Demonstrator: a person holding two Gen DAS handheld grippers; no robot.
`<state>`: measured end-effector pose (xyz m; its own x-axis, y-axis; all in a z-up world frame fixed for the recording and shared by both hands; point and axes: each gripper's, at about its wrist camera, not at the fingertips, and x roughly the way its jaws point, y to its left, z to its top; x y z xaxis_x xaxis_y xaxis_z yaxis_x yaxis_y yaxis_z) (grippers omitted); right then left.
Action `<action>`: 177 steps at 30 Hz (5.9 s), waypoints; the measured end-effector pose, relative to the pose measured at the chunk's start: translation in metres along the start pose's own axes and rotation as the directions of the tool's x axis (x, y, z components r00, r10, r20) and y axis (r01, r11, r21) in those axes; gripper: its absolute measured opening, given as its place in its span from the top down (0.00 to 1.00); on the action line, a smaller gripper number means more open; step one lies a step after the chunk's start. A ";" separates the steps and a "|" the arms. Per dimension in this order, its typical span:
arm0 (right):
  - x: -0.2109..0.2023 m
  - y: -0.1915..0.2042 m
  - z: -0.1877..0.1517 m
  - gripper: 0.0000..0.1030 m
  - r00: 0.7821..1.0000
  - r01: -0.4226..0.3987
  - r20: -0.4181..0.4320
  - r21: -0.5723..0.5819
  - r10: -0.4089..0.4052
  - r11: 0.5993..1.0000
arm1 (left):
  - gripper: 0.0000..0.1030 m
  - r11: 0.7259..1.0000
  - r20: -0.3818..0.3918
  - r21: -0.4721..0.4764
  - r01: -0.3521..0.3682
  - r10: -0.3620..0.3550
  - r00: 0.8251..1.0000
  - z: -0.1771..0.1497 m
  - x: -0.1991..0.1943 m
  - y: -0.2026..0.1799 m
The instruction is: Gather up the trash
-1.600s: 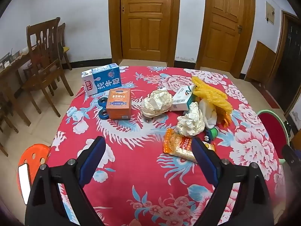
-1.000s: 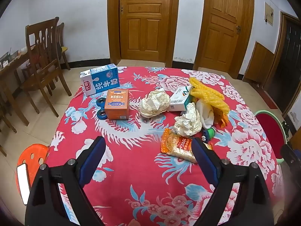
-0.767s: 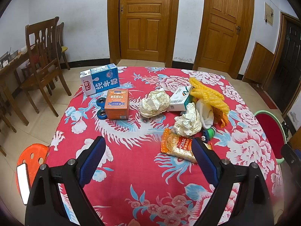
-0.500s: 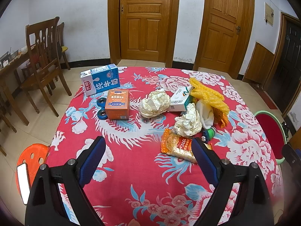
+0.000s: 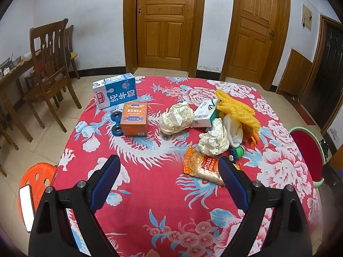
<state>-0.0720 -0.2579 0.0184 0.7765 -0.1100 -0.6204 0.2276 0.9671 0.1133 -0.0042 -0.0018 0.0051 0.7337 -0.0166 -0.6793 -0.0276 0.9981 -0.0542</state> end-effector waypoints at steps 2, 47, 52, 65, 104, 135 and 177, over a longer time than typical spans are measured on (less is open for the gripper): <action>0.000 0.000 0.000 0.00 1.000 -0.002 0.001 -0.001 0.002 1.000 | 0.11 1.000 0.000 0.000 0.001 -0.001 1.000 0.000 0.000 0.000; 0.000 0.001 0.001 0.00 1.000 -0.005 0.009 -0.006 0.005 1.000 | 0.11 1.000 0.000 -0.003 0.003 -0.003 1.000 0.000 0.000 0.001; 0.000 0.002 0.002 0.00 1.000 -0.007 0.007 -0.006 0.007 1.000 | 0.11 1.000 -0.001 -0.003 0.001 -0.001 1.000 0.000 -0.002 0.002; 0.013 0.006 0.008 0.00 0.999 -0.040 -0.001 -0.012 0.040 0.999 | 0.11 1.000 -0.017 -0.002 -0.024 0.024 1.000 0.012 0.012 0.012; 0.133 0.125 0.049 0.53 0.958 -0.239 -0.196 -0.127 0.212 0.963 | 0.19 0.997 -0.133 -0.078 -0.017 0.007 0.991 0.058 0.110 0.085; 0.143 0.056 0.084 0.36 0.955 -0.234 -0.162 0.091 0.246 0.968 | 0.53 0.985 -0.075 -0.092 0.147 -0.154 0.985 0.068 0.084 0.051; 0.055 -0.029 0.092 0.90 0.955 -0.295 0.030 0.162 0.294 0.942 | 0.53 0.964 -0.075 0.075 0.254 -0.249 0.966 0.070 0.049 -0.064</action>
<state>0.0175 -0.3135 0.0525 0.8266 0.1720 -0.5358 0.0806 0.9061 0.4152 0.0806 -0.0627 0.0264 0.6646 -0.2690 -0.6971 0.2109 0.9625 -0.1704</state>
